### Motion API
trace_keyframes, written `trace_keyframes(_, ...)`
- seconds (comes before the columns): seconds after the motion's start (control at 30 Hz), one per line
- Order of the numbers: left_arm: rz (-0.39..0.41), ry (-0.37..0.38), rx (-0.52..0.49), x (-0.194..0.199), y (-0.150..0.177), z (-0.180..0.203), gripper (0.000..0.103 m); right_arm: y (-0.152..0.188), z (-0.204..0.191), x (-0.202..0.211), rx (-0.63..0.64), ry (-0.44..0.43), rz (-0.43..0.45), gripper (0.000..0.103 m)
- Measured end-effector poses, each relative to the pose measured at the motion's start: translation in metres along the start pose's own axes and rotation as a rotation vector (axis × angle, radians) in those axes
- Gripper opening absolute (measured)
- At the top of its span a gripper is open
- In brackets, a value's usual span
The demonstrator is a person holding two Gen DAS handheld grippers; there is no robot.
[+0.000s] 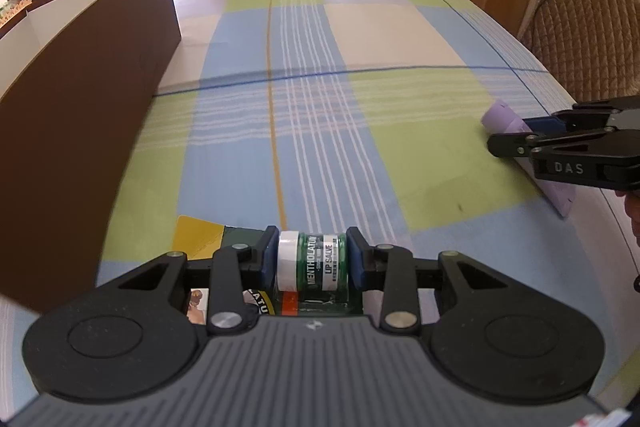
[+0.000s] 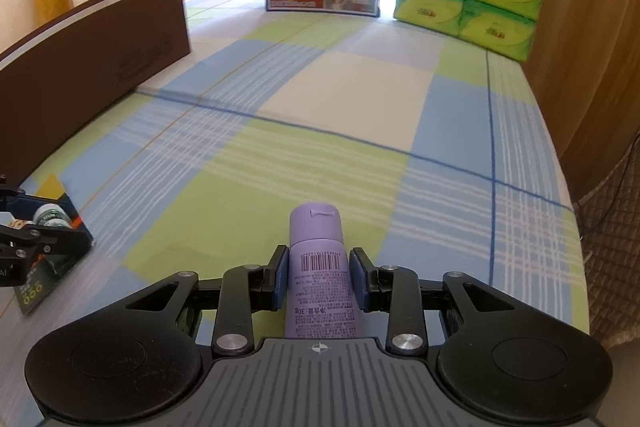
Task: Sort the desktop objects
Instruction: 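Lift and carry the lip balm card and purple tube over the brown box with both tools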
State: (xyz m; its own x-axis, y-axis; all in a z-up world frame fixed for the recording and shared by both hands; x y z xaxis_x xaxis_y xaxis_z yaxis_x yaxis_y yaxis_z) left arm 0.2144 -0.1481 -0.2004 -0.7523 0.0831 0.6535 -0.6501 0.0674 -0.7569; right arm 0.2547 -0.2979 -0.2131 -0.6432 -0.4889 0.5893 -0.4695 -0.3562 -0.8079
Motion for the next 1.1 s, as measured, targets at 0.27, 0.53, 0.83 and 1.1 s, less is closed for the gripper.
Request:
trace_keyframes(0.27,-0.033,0.056,-0.008,0.022,0.013,0.014,0.03,0.013,-0.036,0.022,0.037,-0.063,-0.07,0.029)
trace_keyframes(0.53,0.091,0.094,-0.014,0.058,-0.022,0.015,0.03,-0.012,-0.059,0.035,0.04,-0.083,-0.062,0.029)
trace_keyframes(0.83,0.267,0.063,0.003,0.099,-0.077,-0.012,0.03,-0.077,-0.072,0.044,0.027,-0.083,0.09,0.029)
trace_keyframes(1.1,0.368,-0.009,0.018,0.131,-0.114,-0.056,0.03,-0.129,-0.098,0.044,0.049,-0.108,0.182,0.029)
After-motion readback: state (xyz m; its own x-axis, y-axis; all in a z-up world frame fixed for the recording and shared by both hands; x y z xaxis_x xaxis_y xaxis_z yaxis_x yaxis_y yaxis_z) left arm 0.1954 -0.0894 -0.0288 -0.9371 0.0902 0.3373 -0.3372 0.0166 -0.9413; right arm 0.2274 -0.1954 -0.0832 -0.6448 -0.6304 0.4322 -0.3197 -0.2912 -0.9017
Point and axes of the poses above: each gripper's, at about its wrist camera, not at the fingertips, and x roughly against the way its jaws point, z to its right, y to its underside, the point moved 7 cm from there along -x, roughly the way its jaws point, and after that the axes turned 12 degrees about z, right-handed, at the moved point
